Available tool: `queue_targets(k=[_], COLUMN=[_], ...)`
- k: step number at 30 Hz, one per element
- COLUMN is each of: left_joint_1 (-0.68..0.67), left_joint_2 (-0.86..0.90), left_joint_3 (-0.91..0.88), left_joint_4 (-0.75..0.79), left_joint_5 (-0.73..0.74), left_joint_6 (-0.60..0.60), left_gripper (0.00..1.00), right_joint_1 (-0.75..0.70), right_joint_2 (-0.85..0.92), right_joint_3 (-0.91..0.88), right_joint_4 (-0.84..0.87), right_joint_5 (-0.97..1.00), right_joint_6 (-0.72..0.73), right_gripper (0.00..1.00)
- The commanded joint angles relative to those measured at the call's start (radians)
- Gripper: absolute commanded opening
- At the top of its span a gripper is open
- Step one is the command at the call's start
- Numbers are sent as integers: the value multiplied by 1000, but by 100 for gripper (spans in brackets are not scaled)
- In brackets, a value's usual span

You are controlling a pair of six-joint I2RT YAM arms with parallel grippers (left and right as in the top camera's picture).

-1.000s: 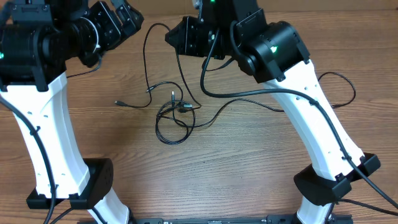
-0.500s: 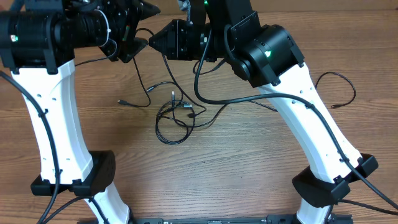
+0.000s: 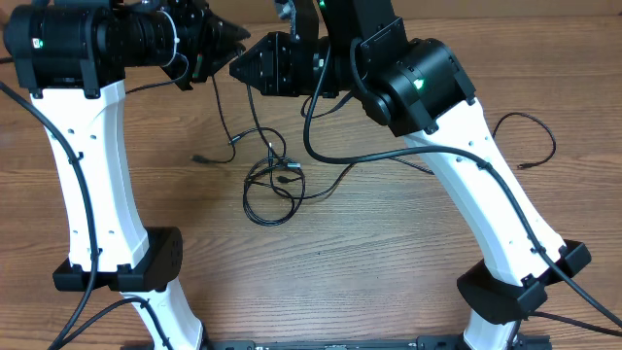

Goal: Untangle cables

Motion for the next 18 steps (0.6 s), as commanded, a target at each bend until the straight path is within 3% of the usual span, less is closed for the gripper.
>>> queue_targets(k=[1,2,6,10,18], left_joint_1=[-6,-6,-5,-5,-7], left_joint_2=[5,5,-2,-19,-27], left_joint_3=[-2,-2,0,1,1], left_joint_4=[6,10,82,306,742], left_joint_5=[13,14,71,200,177], left_joint_6=[15,32,42,19,-96], left_gripper=[4,4,4,4,4], right_joint_1=[0,-4,-48,-144,-374], right_joint_2=[-26,-26,-26,-26,-26], right_joint_3=[2,2,2,2,2], right_joint_4=[4,-2,-72,-197,-480], right_joint_5=[-8,-6,19,17,16], right_joint_6=[-1,-5,-5,-24,-195], right_gripper=[4,8,59,70,87])
